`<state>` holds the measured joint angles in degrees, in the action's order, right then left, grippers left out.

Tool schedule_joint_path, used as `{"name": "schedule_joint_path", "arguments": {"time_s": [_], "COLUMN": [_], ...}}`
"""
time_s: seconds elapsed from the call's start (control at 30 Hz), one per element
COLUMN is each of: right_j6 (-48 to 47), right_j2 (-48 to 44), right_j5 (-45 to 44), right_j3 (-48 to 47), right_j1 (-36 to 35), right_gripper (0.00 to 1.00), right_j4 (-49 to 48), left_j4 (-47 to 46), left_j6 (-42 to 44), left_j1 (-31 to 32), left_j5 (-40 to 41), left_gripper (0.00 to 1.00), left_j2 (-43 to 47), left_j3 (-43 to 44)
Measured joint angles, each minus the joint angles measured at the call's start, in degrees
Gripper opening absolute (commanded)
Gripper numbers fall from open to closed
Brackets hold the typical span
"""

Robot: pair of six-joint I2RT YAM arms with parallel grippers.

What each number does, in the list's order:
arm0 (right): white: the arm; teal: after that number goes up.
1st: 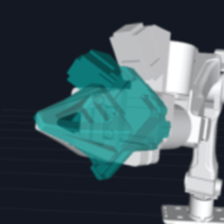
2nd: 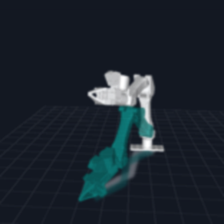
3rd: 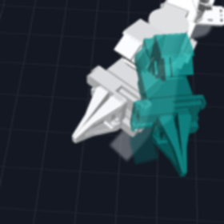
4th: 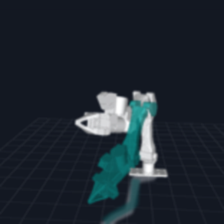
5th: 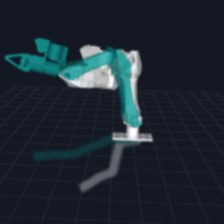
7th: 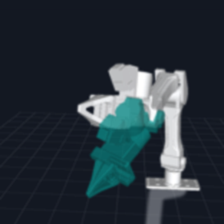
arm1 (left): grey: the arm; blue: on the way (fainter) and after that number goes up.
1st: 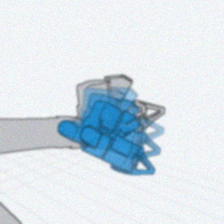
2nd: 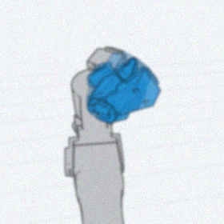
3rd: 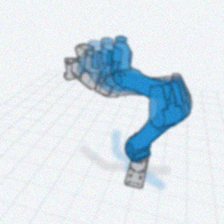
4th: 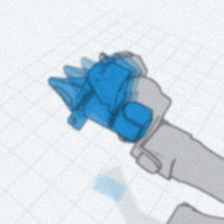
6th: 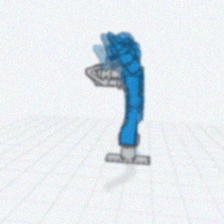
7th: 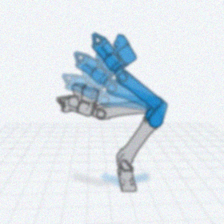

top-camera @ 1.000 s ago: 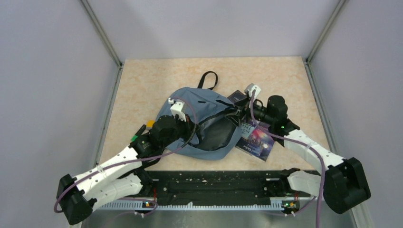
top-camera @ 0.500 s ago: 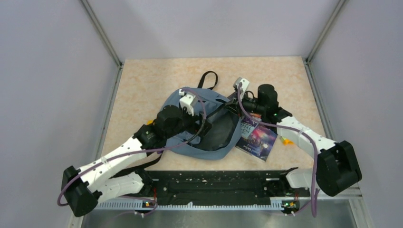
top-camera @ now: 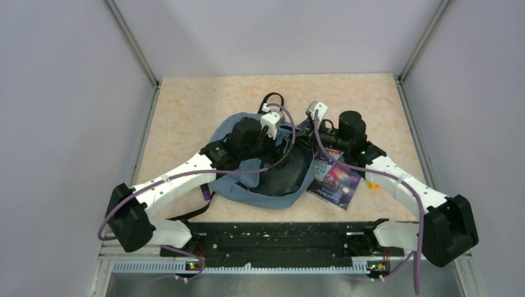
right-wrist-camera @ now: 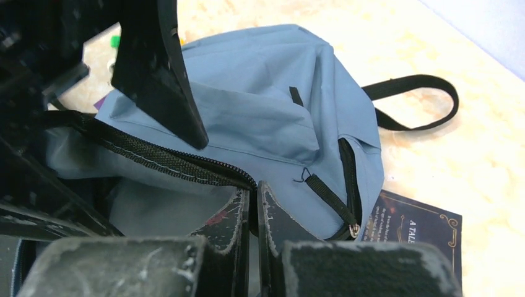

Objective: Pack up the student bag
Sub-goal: Unzip the student bag at the center of the board.

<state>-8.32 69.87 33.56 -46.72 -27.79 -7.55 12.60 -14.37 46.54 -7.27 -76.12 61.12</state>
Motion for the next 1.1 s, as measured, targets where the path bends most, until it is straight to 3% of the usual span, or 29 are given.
{"name": "schedule_joint_path", "arguments": {"time_s": [0.1, 0.13, 0.2, 0.27, 0.33, 0.6, 0.83, 0.9, 1.1], "right_j6": [0.98, 1.44, 2.75, 4.31, 6.38, 18.47, 28.02, 30.1, 33.22], "right_j2": [-1.99, -2.45, -3.56, -4.74, -6.58, -15.69, -15.85, -15.52, -12.96], "right_j5": [-1.49, -2.03, -3.63, -6.49, -10.38, -28.17, -29.51, -28.79, -27.67], "right_j3": [0.0, 0.0, 0.0, 0.0, 0.13, 2.16, 5.25, 6.67, 7.85], "right_j1": [-0.24, -0.24, -0.33, -0.55, -0.55, -0.55, -0.61, -0.9, -3.17], "right_gripper": [0.02, 0.12, 0.39, 0.57, 0.64, 0.66, 0.62, 0.55, 0.08], "right_j4": [0.07, 0.2, 0.9, 1.6, 1.92, 11.67, 20.76, 21.7, 22.97], "left_j4": [1.38, 1.53, 1.75, 2.12, 2.36, 2.36, 1.95, 1.62, 0.76], "left_j6": [0.17, 0.09, 0.39, 0.46, 0.44, -0.31, -0.94, -1.16, -2.03], "left_j1": [0.02, 0.02, 0.0, 0.02, 0.02, 0.02, 0.02, 0.02, 0.02], "left_j5": [-2.12, -2.38, -2.38, -1.95, -0.94, 1.73, 2.08, 2.05, 2.45], "left_gripper": [0.28, 0.15, 0.02, 0.0, 0.0, 0.0, 0.0, 0.0, 0.0], "left_j2": [-0.5, -0.55, -0.55, -0.52, -0.52, 0.94, 0.76, 0.48, 0.17], "left_j3": [0.0, 0.02, 0.02, 0.02, 0.0, 0.0, 0.0, 0.0, 0.0]}}
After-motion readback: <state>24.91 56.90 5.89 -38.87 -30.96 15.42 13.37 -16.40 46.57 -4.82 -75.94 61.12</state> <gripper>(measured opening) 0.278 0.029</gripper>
